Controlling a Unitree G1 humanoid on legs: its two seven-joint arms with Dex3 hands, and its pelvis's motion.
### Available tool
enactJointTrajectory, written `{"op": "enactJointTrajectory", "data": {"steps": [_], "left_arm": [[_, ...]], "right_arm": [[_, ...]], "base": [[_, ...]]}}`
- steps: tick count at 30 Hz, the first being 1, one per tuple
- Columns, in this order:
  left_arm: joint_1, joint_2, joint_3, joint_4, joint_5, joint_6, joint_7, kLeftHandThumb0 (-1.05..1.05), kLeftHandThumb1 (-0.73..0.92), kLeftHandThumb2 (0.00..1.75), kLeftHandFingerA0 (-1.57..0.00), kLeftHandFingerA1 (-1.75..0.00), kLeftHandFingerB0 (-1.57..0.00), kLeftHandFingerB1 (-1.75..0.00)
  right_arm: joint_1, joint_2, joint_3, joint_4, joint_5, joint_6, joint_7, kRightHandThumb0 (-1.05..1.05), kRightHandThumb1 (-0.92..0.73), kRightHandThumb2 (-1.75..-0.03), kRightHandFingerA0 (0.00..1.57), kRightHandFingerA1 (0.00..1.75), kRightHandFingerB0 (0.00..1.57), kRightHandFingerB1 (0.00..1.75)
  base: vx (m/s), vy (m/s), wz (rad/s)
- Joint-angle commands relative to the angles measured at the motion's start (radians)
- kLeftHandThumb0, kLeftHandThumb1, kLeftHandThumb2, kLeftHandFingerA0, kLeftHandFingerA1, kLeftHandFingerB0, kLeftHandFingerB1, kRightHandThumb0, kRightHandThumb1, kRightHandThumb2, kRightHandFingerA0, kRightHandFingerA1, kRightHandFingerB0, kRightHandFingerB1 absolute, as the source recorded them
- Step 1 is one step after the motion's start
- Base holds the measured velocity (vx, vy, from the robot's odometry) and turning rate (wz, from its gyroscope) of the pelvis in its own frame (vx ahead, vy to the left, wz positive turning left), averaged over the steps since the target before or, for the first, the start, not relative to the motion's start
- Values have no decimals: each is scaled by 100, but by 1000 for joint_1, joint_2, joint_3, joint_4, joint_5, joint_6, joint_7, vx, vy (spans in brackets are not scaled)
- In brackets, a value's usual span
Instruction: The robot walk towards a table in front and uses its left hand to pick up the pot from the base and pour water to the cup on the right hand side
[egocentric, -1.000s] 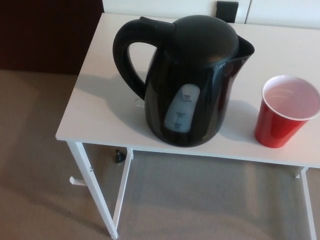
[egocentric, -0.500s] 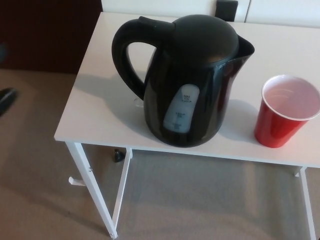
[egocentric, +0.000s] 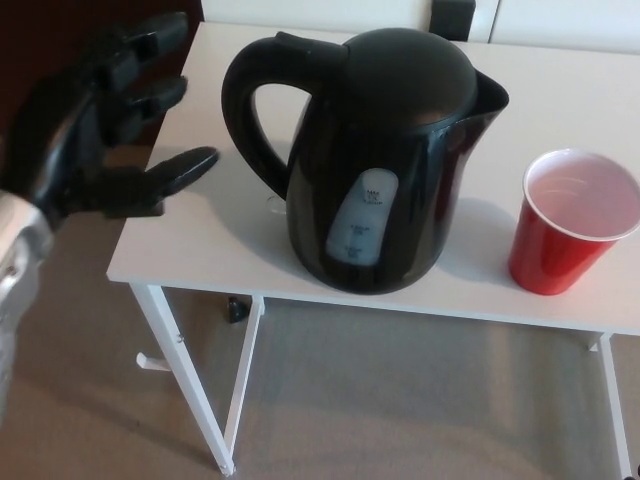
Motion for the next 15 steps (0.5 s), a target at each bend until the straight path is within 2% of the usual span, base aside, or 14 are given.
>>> {"op": "enactJointTrajectory", "data": {"steps": [1, 10, 11, 13, 15], "left_arm": [[-61, -16, -27, 71, 104, 45, 66, -36, 48, 60, -18, -34, -14, -31], [-127, -88, 11, 150, 88, 57, 89, -36, 49, 60, -18, -35, -14, -32], [-141, -115, 29, 166, 84, 56, 112, -38, 47, 62, -20, -36, -15, -33], [-151, -130, 36, 178, 94, 55, 124, -40, 47, 63, -21, -37, -15, -34], [-158, -143, 43, 184, 100, 57, 133, -39, 46, 63, -24, -39, -17, -34]], "right_arm": [[4, 3, 0, -28, 1, 16, -24, -29, -68, -65, 13, 39, 9, 23], [7, 8, 0, -59, 9, 37, -24, -27, -68, -67, 14, 42, 7, 20], [7, 7, 2, -59, 10, 39, -19, -29, -69, -62, 15, 41, 3, 28], [11, 12, 0, -67, 16, 45, -21, -27, -69, -63, 17, 45, 4, 29], [12, 13, 2, -71, 13, 44, -21, -27, -69, -66, 16, 45, 7, 22]], "base": [[0, 0, 0], [0, 0, 0], [0, 0, 0], [0, 0, 0], [0, 0, 0]]}}
